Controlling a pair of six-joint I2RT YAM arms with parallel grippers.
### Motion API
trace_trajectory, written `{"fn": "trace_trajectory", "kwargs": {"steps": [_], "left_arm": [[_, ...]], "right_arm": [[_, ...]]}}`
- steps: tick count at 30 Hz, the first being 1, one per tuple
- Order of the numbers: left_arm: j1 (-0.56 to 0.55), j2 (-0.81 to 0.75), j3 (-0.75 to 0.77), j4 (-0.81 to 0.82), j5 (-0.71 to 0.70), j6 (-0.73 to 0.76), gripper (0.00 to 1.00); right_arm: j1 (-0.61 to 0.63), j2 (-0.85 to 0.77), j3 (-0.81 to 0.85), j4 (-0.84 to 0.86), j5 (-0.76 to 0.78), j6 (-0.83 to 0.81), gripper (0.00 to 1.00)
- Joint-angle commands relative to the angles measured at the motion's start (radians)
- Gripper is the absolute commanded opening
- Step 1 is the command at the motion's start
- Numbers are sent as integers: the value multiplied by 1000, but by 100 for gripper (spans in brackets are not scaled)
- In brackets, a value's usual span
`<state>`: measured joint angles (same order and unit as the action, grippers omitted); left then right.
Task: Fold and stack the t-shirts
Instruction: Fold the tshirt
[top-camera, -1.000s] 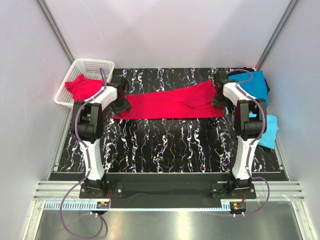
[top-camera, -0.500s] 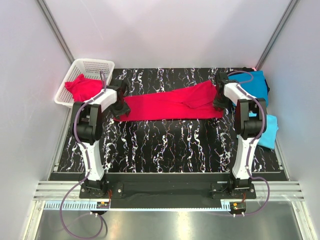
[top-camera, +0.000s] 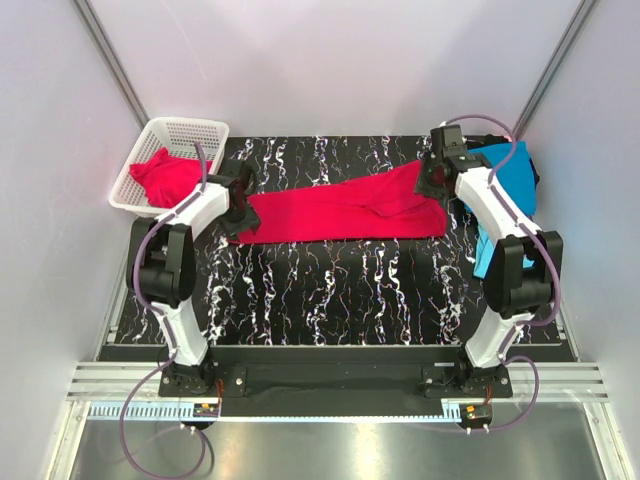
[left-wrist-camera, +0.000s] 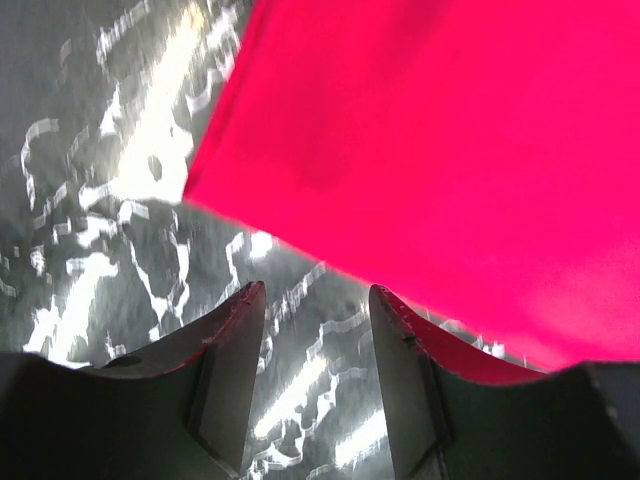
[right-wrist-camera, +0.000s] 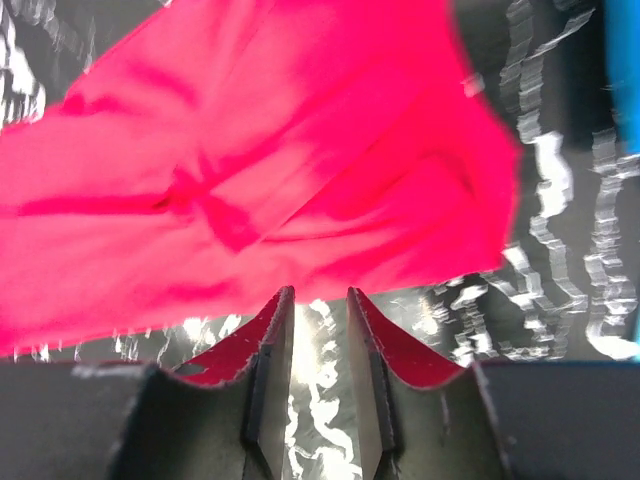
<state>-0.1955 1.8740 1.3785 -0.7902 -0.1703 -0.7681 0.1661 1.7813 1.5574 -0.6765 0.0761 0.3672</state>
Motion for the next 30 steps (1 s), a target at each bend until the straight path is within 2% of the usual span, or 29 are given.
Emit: {"fn": "trace_trajectory", "kwargs": {"steps": [1, 5, 8, 14, 20, 26, 30], "left_arm": [[-50, -107, -68, 19, -17, -23, 51], [-67, -151, -157, 117, 20, 3, 51], [-68, -125, -116, 117, 23, 27, 50], [-65, -38, 9, 109, 11, 50, 50], [-59, 98, 160, 82, -3, 81, 51], [-45, 261, 304, -32, 3, 90, 50], [-45, 283, 320, -90, 11, 79, 50]], "right_arm": [[70, -3, -91, 52, -73, -5, 35], [98, 49, -117, 72, -36, -19, 31], [98, 96, -100, 58, -7, -33, 29], [98, 165, -53, 49, 16, -59, 35], [98, 262, 16, 0, 131, -82, 35], [96, 346, 76, -52, 171, -76, 35], [96, 368, 60, -89, 169, -59, 35]]}}
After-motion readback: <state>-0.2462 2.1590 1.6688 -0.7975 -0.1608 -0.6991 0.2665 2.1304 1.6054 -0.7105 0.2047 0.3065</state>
